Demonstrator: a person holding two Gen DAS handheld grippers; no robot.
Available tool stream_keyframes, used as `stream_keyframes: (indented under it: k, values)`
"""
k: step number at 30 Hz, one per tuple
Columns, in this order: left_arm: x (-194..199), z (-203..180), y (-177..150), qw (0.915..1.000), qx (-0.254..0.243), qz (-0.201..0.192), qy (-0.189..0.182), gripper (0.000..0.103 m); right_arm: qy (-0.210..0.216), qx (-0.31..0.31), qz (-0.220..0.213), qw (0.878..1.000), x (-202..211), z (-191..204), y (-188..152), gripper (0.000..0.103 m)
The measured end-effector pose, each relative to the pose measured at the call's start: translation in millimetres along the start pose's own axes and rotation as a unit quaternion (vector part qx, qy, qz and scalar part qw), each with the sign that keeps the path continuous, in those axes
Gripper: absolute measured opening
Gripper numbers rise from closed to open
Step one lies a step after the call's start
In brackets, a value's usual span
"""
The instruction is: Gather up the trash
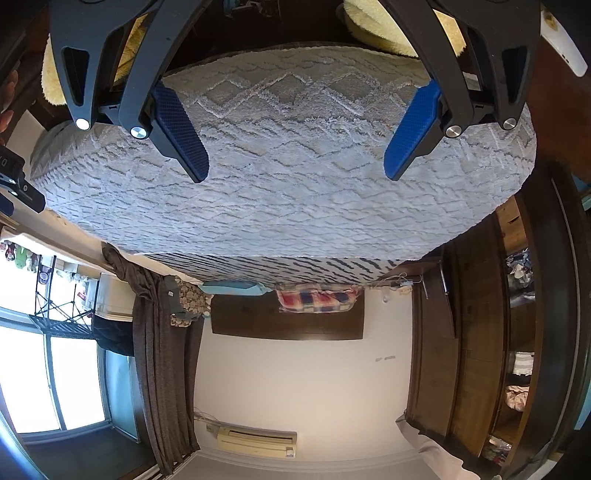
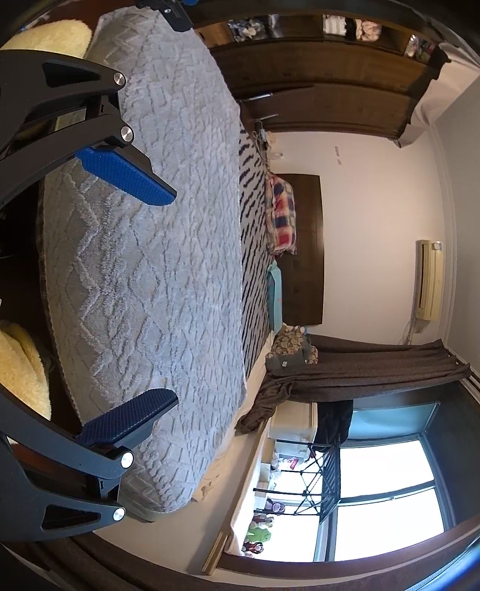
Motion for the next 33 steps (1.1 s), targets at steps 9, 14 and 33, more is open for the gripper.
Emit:
stream_keyframes:
  k: [9, 14, 33]
  values:
    - [2.0, 0.2, 0.8, 1.0, 0.0, -0.003, 0.001, 0.091, -0.002, -0.005, -0.008, 1.0, 2.5, -1.2, 2.1, 0.1]
    - [4.1, 0.1, 1.7, 1.0, 0.001, -0.006, 0.002, 0.091, -0.003, -0.008, -0.012, 1.0, 3.4, -2.0, 4.2, 0.1]
    - [7.0, 1.8, 4.6, 0.9999, 0.003, -0.009, 0.005, 0.091, -0.002, -0.009, -0.012, 1.0, 4.2, -2.7, 3.6, 0.1]
Point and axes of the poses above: each gripper's, at about its wrist camera, not at the fingertips, and x roughly against the way its jaws point, z to its left, y to its top, the point moved 8 cm from there along -x, roughly the way its jaws point, and after that the axes turned 8 degrees about x, right-handed, at the moved point
